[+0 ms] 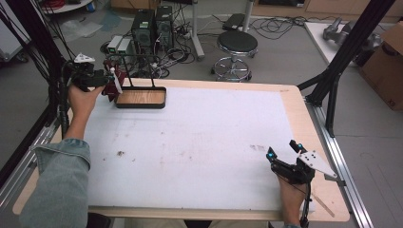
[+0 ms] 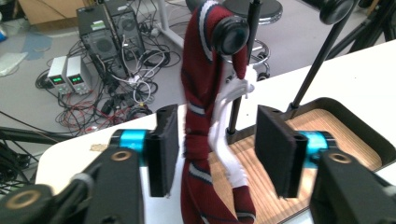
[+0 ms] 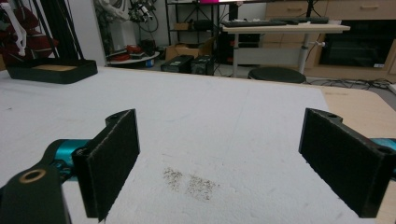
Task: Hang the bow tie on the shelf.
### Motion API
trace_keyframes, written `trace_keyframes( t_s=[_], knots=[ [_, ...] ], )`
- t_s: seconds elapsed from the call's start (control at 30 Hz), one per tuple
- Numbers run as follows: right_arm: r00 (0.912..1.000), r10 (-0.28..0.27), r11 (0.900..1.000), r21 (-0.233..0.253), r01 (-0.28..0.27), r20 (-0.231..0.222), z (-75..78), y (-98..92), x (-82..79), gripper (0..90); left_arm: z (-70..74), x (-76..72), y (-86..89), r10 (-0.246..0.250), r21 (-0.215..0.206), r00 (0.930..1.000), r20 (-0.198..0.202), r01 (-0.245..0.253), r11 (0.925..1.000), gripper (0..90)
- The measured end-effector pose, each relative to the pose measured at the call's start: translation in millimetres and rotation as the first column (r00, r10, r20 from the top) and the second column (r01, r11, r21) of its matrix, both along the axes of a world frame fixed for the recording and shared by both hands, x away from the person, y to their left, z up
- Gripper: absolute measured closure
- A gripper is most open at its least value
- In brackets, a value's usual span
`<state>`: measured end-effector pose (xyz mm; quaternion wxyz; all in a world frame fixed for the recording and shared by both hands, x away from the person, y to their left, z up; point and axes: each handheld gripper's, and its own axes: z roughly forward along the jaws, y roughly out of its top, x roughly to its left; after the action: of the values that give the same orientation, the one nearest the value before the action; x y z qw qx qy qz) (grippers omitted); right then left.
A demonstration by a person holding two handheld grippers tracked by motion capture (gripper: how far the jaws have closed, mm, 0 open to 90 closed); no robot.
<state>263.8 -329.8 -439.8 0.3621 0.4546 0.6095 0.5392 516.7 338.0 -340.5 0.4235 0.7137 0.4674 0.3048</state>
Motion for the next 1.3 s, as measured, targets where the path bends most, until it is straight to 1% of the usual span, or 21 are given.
trace_keyframes(
  t_s=[0.1, 0.13, 0.2, 0.27, 0.37, 0.43, 0.47, 0.5, 0.53, 0.77, 0.83, 0.97, 1.07, 1.13, 1.3],
  knots=[
    [1.0, 0.0, 1.0, 0.003, 0.0, 0.005, 0.1, 0.0, 0.4, 11.4, 2.8, -4.8, 2.1, 0.009, -0.002, 0.9999, 0.007, -0.009, 1.0, 45.0],
    [1.0, 0.0, 1.0, 0.002, 0.0, 0.003, 0.1, 0.0, 0.4, 11.4, 3.5, -6.8, 2.7, 0.008, -0.009, 0.9999, 0.014, -0.008, 0.9999, 44.9],
    [1.0, 0.003, 1.0, 0.002, -0.003, 0.004, 0.1, -0.1, 0.9, 11.4, 5.0, -11.5, 4.8, 0.01, -0.02, 0.9997, 0.022, -0.01, 0.9997, 41.7],
    [1.0, 0.005, 1.0, 0.004, -0.005, 0.006, 0.1, -0.4, 1.3, 11.4, 7.1, -18.0, 7.3, 0.011, -0.045, 0.9994, 0.033, -0.009, 0.9989, 39.0],
    [0.9999, 0.011, 1.0, 0.01, -0.011, 0.009, 0.3, -0.8, 2.1, 11.4, 10.7, -28.9, 9.7, 0.017, -0.055, 0.9981, 0.06, -0.013, 0.9984, 34.8],
    [0.9999, 0.013, 1.0, 0.01, -0.014, 0.009, 0.3, -0.7, 2.1, 11.4, 12.5, -35.7, 10.3, 0.029, -0.057, 0.9976, 0.064, -0.025, 0.9981, 33.3],
    [0.9998, 0.015, 1.0, 0.009, -0.015, 0.009, 0.4, -0.6, 2.1, 11.4, 13.4, -39.2, 9.8, 0.038, -0.064, 0.9968, 0.07, -0.034, 0.9974, 30.3],
    [0.9998, 0.017, 1.0, 0.008, -0.017, 0.009, 0.4, -0.4, 2.0, 11.4, 14.2, -43.0, 9.8, 0.035, -0.067, 0.9961, 0.08, -0.03, 0.9973, 27.6],
    [0.9998, 0.018, 1.0, 0.012, -0.018, 0.003, 0.4, 0.0, 1.6, 11.4, 15.0, -46.6, 9.4, 0.033, -0.067, 0.9955, 0.089, -0.027, 0.9974, 27.2],
    [0.9998, 0.019, 1.0, 0.013, -0.019, 0.004, 0.4, -0.2, 1.8, 11.4, 18.0, -67.3, 4.0, 0.028, -0.072, 0.9915, 0.127, -0.019, 0.9973, 21.9],
    [0.9998, 0.017, 1.0, 0.017, -0.017, 0.01, 0.4, -0.3, 2.3, 11.4, 18.8, -72.1, 3.0, 0.026, -0.074, 0.9899, 0.139, -0.016, 0.9971, 20.7],
    [0.9999, 0.016, 1.0, 0.019, -0.016, 0.005, 0.3, -0.8, 2.1, 11.4, 19.8, -80.5, 0.2, 0.022, -0.081, 0.9892, 0.145, -0.011, 0.9967, 17.8],
    [0.9998, 0.018, 1.0, 0.016, -0.018, 0.007, 0.3, -0.8, 2.4, 11.4, 20.4, -87.5, -3.5, 0.012, -0.08, 0.9873, 0.158, 0.0, 0.9968, 17.4],
    [0.9998, 0.02, 1.0, 0.017, -0.02, 0.007, 0.4, -0.9, 2.7, 11.4, 21.1, -92.6, -6.0, 0.005, -0.071, 0.9865, 0.164, 0.007, 0.9975, 17.3],
    [0.9998, 0.019, 1.0, 0.02, -0.019, 0.007, 0.4, -1.2, 3.2, 11.4, 21.5, -106.5, -10.6, -0.006, -0.063, 0.9816, 0.191, 0.018, 0.9979, 16.5]
  ],
)
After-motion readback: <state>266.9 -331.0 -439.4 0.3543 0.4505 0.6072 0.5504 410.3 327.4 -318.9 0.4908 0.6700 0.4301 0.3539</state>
